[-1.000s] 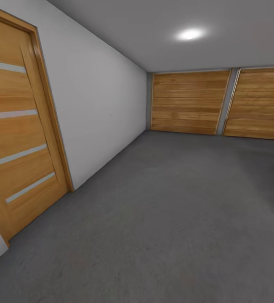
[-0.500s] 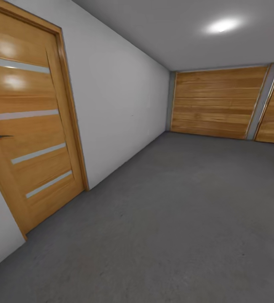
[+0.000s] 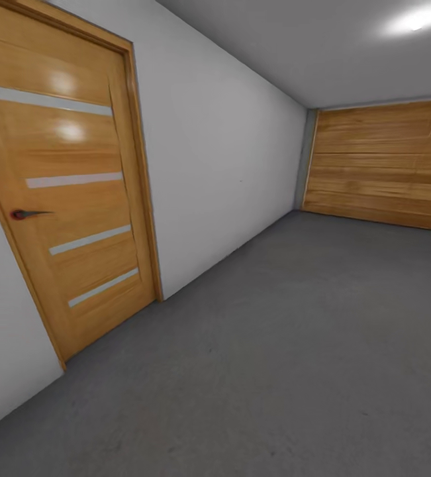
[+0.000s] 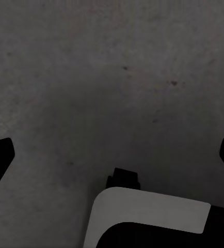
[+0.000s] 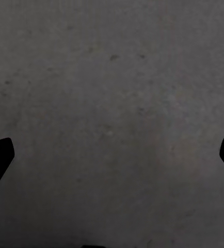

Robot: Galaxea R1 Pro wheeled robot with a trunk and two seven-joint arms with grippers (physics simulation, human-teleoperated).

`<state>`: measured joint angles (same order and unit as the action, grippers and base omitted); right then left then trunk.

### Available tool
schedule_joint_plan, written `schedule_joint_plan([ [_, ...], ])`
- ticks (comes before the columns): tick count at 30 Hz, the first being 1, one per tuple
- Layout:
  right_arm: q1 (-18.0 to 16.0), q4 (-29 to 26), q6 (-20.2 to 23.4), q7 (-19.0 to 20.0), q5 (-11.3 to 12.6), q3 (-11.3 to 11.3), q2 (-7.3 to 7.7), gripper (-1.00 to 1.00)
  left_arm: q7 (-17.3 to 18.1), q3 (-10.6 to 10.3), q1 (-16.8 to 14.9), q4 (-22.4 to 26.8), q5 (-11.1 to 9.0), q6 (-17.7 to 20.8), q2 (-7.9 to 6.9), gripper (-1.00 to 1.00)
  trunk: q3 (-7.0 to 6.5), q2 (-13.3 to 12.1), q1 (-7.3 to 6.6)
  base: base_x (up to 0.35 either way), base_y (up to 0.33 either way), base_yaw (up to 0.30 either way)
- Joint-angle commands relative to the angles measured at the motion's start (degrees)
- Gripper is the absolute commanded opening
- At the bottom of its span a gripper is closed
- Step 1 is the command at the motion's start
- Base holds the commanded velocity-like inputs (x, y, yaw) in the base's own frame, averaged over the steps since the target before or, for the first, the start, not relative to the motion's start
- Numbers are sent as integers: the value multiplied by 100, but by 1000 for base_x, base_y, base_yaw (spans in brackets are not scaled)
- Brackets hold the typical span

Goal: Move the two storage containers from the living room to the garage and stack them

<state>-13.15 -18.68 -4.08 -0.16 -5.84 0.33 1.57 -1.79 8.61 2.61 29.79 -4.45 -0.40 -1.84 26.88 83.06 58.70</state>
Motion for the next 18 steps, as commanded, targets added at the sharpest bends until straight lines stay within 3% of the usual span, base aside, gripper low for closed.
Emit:
schedule_joint_plan([
  [1,-3,4,-14,-2,-58,2,3,100,-15,-9,3,9,-47,-4,0,100,5,2,3,314,-120,300],
  [18,-3,4,-14,-2,-58,2,2,100,-15,-9,3,9,-47,0,0,100,5,2,3,314,-120,299],
])
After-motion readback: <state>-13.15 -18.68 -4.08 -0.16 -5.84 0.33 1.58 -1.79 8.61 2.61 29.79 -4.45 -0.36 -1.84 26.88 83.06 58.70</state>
